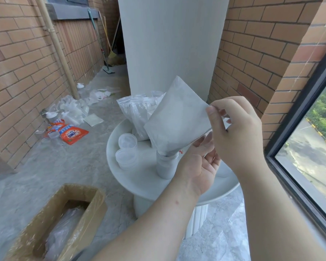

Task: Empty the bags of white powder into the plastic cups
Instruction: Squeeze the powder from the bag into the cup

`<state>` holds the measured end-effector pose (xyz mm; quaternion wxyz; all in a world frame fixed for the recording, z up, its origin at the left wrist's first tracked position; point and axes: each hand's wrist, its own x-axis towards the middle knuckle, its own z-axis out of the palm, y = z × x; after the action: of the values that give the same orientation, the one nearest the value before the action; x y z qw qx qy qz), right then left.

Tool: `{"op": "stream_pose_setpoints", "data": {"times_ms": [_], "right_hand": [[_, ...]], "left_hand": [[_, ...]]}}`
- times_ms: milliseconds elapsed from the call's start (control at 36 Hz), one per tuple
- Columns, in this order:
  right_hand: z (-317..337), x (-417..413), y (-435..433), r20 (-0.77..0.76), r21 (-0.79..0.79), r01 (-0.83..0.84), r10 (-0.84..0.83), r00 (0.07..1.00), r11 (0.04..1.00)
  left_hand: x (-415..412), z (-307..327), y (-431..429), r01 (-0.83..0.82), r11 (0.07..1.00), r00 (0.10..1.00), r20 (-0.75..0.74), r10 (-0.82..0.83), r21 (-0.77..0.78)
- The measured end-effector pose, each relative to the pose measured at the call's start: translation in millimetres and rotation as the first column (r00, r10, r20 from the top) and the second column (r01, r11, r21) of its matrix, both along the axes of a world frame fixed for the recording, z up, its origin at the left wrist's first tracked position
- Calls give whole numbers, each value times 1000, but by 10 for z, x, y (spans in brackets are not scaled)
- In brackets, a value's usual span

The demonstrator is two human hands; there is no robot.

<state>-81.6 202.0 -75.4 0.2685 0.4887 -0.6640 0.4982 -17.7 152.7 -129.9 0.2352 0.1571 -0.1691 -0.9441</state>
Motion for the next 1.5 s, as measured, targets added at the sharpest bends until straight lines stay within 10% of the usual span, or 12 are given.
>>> {"op": "stream_pose_setpoints", "data": {"times_ms": [1500], "right_hand": [[347,156,-359,-98,124,-4,16,995,992]], "left_hand": [[3,-96,-34,41,996,987,159,-27,-82]]}}
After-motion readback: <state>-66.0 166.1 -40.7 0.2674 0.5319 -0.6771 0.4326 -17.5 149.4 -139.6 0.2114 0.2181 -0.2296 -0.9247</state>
